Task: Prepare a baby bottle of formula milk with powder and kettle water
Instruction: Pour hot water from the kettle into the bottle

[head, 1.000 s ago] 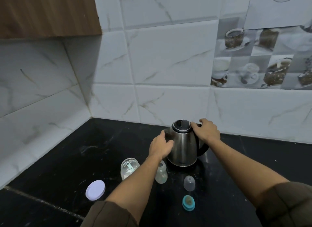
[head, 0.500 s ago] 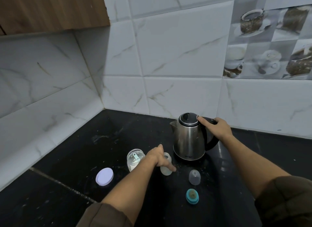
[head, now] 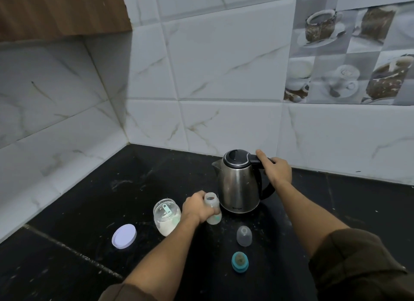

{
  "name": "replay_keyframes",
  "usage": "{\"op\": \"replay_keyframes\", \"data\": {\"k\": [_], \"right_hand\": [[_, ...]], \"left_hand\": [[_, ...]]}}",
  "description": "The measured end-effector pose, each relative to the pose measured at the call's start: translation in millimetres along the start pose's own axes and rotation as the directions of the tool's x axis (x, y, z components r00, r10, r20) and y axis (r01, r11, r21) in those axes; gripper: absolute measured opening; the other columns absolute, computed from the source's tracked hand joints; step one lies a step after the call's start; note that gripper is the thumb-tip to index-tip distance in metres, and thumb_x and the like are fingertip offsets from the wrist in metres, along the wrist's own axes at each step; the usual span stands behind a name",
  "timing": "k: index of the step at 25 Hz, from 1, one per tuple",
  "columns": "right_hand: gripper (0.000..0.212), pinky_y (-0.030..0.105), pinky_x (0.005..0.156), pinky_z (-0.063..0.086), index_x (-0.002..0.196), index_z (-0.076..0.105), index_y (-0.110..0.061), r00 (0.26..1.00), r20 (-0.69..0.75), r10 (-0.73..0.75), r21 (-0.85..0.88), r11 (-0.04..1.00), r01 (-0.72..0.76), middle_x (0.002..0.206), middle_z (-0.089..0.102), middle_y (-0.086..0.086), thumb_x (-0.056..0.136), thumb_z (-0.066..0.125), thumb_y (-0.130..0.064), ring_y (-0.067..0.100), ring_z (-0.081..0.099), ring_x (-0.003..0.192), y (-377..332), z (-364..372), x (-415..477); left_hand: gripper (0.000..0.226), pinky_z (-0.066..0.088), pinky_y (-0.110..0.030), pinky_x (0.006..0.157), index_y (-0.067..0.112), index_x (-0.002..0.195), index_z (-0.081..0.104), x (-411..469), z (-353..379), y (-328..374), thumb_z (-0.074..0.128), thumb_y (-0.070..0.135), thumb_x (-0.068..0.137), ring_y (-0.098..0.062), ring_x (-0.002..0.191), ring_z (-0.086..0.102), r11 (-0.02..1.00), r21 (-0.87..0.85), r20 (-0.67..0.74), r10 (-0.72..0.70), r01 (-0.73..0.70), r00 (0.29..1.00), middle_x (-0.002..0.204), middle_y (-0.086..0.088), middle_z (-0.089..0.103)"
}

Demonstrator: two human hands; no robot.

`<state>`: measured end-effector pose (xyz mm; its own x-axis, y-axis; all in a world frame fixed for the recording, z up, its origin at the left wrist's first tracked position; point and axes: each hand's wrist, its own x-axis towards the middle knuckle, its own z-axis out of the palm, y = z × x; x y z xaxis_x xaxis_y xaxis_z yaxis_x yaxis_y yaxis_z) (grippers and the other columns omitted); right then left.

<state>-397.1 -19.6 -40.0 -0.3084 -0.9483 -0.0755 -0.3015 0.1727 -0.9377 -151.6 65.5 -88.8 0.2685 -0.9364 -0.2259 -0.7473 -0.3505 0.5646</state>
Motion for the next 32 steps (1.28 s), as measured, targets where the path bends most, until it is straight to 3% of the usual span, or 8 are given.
{"op": "replay_keyframes", "data": {"k": [4, 8, 12, 16, 24, 28, 32], "right_hand": [[0.073, 0.036, 0.065, 0.047, 0.058, 0.051, -0.014, 1.0, -0.009, 0.017, -0.01, 1.0, -0.017, 0.06, 0.062, 0.003, 0.069, 0.064, -0.084, 0.024, 0.066, 0.066, 2, 0, 7], [0.069, 0.036, 0.057, 0.03, 0.052, 0.027, -0.022, 0.998, -0.061, -0.004, 0.025, 1.0, 0.006, 0.053, 0.031, -0.002, 0.079, 0.071, -0.067, 0.02, 0.035, 0.054, 4, 5, 9], [0.06, 0.036, 0.056, 0.034, 0.048, 0.032, -0.02, 0.983, -0.181, -0.003, 0.016, 1.0, 0.006, 0.053, 0.03, 0.001, 0.081, 0.067, -0.055, 0.022, 0.034, 0.052, -2, 16, 10], [0.057, 0.033, 0.051, 0.034, 0.047, 0.037, -0.016, 0.981, -0.178, -0.082, -0.078, 0.995, 0.069, 0.047, 0.031, -0.001, 0.081, 0.065, -0.052, 0.023, 0.038, 0.048, -24, 20, 15], [0.058, 0.032, 0.05, 0.035, 0.046, 0.039, -0.014, 0.94, -0.171, -0.294, -0.206, 0.944, 0.258, 0.043, 0.035, 0.0, 0.078, 0.062, -0.056, 0.025, 0.041, 0.046, -74, 20, 15], [0.057, 0.03, 0.049, 0.035, 0.046, 0.044, -0.012, 0.916, -0.174, -0.361, -0.283, 0.909, 0.305, 0.042, 0.038, 0.001, 0.077, 0.059, -0.058, 0.028, 0.047, 0.047, -91, 20, 12], [0.057, 0.03, 0.049, 0.035, 0.046, 0.041, -0.014, 0.899, -0.159, -0.407, -0.342, 0.877, 0.336, 0.043, 0.031, -0.001, 0.079, 0.059, -0.057, 0.026, 0.04, 0.045, -100, 24, 7]], "left_hand": [[0.041, 0.046, -0.03, 0.076, 0.028, 0.097, 0.063, 7, -2, 16, 0.086, 0.044, 0.067, -0.018, 0.092, 0.066, 0.99, -0.132, -0.144, 0.025, -0.044, 0.989, 0.094, 0.007, 0.072], [0.043, 0.051, -0.031, 0.078, 0.029, 0.094, 0.062, 17, -6, 22, 0.087, 0.043, 0.063, -0.015, 0.089, 0.067, 0.975, -0.213, -0.192, 0.016, -0.057, 0.981, 0.09, 0.009, 0.071], [0.042, 0.055, -0.033, 0.087, 0.033, 0.102, 0.068, 26, -11, 24, 0.088, 0.04, 0.065, -0.014, 0.094, 0.069, 0.968, -0.239, -0.186, 0.032, -0.077, 0.982, 0.094, 0.011, 0.073], [0.048, 0.055, -0.034, 0.093, 0.036, 0.111, 0.073, 32, -21, 20, 0.089, 0.041, 0.066, -0.015, 0.099, 0.069, 0.968, -0.241, -0.21, 0.02, -0.072, 0.977, 0.101, 0.01, 0.076], [0.037, 0.056, -0.032, 0.09, 0.035, 0.105, 0.076, 30, -34, 23, 0.088, 0.033, 0.07, -0.013, 0.095, 0.069, 0.954, -0.281, -0.224, 0.04, -0.104, 0.974, 0.094, 0.012, 0.074], [0.034, 0.048, -0.025, 0.081, 0.032, 0.105, 0.075, 30, -41, 22, 0.088, 0.028, 0.073, -0.01, 0.092, 0.066, 0.947, -0.29, -0.24, 0.069, -0.139, 0.968, 0.094, 0.012, 0.072], [0.036, 0.046, -0.023, 0.081, 0.035, 0.108, 0.074, 30, -47, 17, 0.088, 0.028, 0.075, -0.009, 0.093, 0.065, 0.95, -0.276, -0.247, 0.079, -0.148, 0.966, 0.095, 0.012, 0.072]]}}
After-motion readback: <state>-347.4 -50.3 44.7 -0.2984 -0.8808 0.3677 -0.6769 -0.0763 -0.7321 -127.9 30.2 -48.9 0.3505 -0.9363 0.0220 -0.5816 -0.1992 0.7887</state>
